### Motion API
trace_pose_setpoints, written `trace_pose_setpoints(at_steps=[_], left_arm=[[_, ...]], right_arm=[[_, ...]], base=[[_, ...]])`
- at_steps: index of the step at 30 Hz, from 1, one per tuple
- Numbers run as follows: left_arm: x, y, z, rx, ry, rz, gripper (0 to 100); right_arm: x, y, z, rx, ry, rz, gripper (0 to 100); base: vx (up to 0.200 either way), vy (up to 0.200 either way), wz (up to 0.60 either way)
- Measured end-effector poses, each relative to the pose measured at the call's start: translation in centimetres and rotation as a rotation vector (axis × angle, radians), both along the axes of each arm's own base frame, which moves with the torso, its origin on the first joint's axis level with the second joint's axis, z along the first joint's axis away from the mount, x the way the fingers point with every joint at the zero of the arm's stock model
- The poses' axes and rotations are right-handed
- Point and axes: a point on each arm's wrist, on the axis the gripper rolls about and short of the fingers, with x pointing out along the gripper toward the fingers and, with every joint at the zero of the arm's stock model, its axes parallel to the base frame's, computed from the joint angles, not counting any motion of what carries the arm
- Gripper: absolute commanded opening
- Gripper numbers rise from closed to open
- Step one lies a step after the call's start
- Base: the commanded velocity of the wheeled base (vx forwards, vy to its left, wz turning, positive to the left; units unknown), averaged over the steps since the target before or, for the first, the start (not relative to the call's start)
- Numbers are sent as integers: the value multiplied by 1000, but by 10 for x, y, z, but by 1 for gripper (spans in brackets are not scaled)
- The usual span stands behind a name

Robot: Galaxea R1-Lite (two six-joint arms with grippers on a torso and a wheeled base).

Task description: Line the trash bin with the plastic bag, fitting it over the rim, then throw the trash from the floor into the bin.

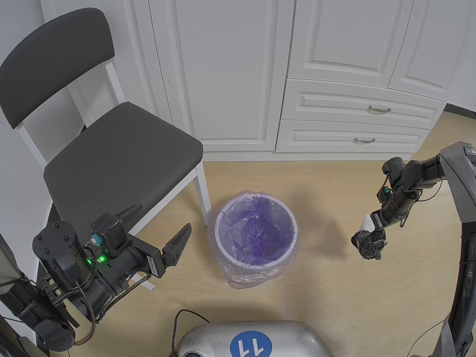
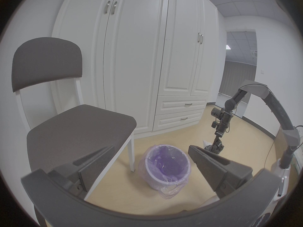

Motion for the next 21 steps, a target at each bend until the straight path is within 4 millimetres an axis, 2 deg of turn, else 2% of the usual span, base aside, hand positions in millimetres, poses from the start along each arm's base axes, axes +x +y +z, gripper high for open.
trace_pose_setpoints(at_steps=[6,15,21], left_arm=[[-4,-1,3,-6,-11,-10,100],[-7,1,8,-18,-27,-14,100],[-8,1,9,-24,-32,-15,100]], right_arm=[[-18,9,19,15,-47,17,0],[-53,30,40,41,-209,81,0],[-78,46,62,63,-340,135,0]], base=[[0,0,0],[0,0,0],[0,0,0]])
